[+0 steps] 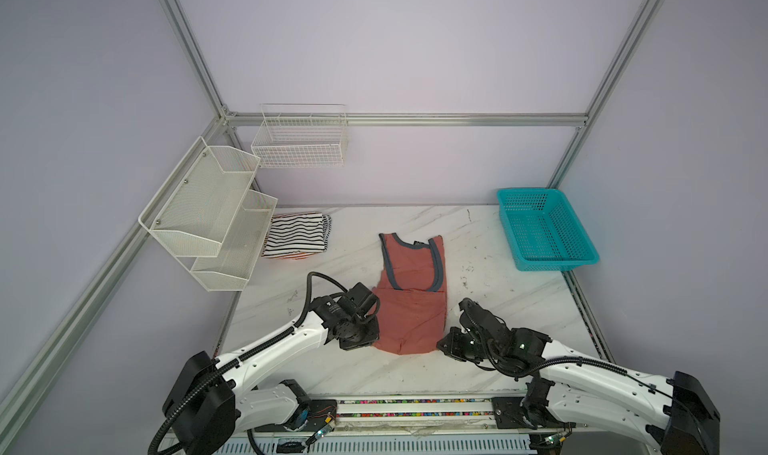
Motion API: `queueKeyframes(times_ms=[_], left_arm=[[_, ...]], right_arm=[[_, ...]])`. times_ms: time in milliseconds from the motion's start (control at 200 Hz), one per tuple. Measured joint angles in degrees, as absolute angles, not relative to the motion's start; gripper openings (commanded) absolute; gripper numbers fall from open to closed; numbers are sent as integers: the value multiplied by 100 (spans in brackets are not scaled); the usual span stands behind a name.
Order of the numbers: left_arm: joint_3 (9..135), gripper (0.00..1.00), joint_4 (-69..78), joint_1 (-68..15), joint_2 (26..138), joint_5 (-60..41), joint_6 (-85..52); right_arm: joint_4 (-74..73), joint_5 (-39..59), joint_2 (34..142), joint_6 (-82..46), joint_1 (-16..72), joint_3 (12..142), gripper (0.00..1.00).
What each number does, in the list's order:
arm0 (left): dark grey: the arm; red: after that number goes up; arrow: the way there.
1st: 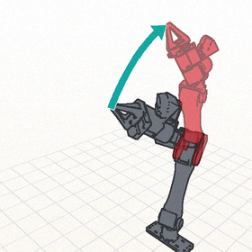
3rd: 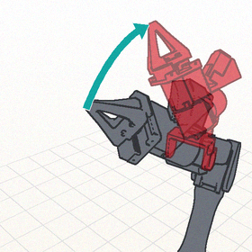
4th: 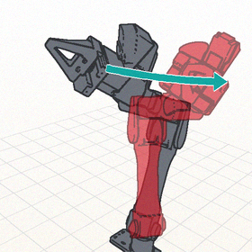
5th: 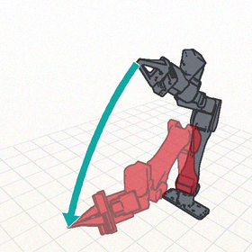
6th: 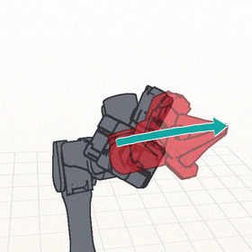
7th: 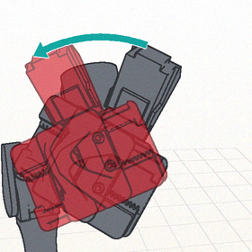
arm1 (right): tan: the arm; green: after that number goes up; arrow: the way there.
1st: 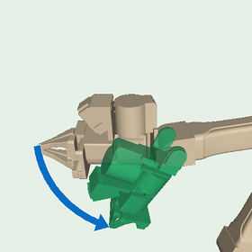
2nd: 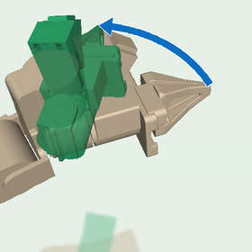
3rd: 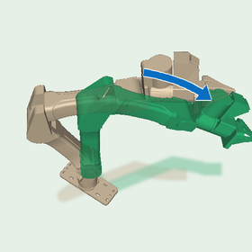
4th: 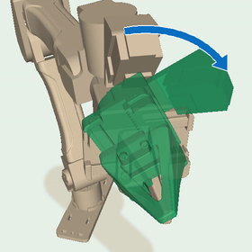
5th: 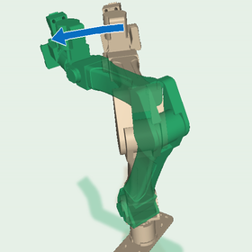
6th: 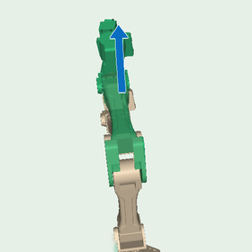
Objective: Fold and stack the tank tops
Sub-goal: 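Grasp the near folded edge of the red top with both grippers, then fold the near edge over toward the neck with both grippers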
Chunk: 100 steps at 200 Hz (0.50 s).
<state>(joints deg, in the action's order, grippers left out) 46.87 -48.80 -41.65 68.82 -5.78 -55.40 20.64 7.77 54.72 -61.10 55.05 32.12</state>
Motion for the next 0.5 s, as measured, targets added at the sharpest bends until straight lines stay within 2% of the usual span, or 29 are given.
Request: queueKeyframes(times_ms=[320,500], left_arm=[[6377,0,-5367,-4154,7603,158,-5334],[7465,0,-5347,-4032,8160,515,-4954]], right_arm=[[2867,-508,5566,-6254,5500,4471,0],[2945,-735,5931,-6066,5118,4897,0]])
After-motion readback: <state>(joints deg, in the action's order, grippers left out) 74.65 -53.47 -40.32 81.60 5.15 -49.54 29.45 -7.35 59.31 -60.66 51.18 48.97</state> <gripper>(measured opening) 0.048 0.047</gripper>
